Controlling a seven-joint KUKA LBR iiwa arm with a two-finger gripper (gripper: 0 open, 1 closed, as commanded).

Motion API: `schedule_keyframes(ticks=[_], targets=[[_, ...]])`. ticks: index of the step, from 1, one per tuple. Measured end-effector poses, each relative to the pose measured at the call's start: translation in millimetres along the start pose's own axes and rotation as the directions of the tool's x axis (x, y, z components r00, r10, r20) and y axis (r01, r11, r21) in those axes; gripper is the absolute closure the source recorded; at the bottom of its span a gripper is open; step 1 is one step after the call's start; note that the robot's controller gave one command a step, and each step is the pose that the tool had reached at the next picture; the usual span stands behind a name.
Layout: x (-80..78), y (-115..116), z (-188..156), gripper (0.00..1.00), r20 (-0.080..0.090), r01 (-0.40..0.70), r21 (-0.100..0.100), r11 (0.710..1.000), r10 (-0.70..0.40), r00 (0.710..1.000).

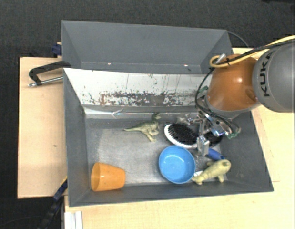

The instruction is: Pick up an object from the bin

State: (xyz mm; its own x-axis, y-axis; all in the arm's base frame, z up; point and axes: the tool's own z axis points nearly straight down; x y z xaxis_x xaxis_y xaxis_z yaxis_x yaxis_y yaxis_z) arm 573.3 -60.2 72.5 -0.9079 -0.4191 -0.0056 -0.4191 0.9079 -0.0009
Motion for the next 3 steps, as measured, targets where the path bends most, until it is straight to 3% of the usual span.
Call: schedule_keyframes(ticks=[1, 3], targets=[[0.2, 0.0, 0.5, 1.00, -0.001, 0.000, -0.001, 1.000, 0.000, 1.000], [-3.3, -0.1, -25.2, 1.00, 0.002, -0.005, 0.001, 1.000, 0.005, 1.000]])
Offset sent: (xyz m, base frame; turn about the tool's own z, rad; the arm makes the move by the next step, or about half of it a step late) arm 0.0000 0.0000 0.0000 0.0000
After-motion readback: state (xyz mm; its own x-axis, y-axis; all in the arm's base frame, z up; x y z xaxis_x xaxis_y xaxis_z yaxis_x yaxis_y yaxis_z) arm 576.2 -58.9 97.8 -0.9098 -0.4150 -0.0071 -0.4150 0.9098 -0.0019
